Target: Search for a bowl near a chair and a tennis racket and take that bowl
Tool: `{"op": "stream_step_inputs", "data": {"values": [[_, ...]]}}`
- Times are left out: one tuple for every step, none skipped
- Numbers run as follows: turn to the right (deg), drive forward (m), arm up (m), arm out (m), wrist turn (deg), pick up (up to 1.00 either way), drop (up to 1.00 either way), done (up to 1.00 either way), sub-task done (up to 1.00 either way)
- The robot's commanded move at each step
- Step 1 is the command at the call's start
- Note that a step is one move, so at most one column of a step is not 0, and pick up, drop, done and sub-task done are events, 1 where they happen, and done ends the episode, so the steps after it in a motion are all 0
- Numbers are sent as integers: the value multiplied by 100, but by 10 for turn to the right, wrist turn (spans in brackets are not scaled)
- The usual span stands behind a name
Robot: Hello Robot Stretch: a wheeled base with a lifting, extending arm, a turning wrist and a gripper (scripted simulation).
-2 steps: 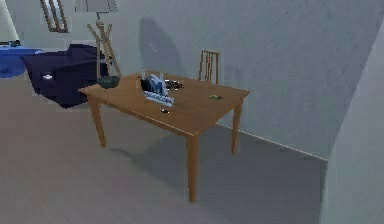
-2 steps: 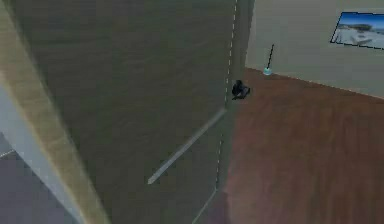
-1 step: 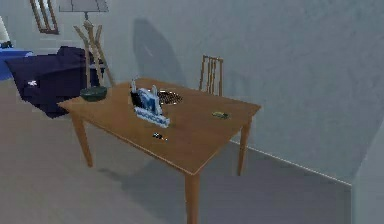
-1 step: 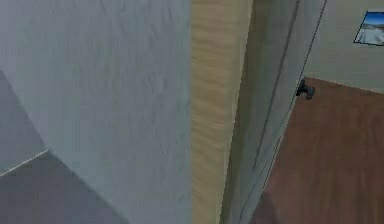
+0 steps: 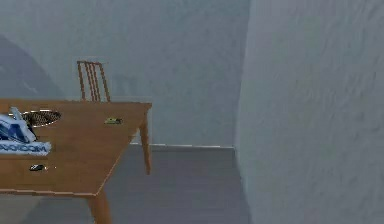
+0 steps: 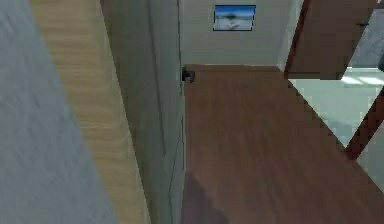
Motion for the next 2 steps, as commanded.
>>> {"op": "stream_step_inputs", "data": {"values": [[0, 100, 0, 0, 0, 0, 0, 0, 0], [30, 0, 0, 0, 0, 0, 0, 0, 0]]}}
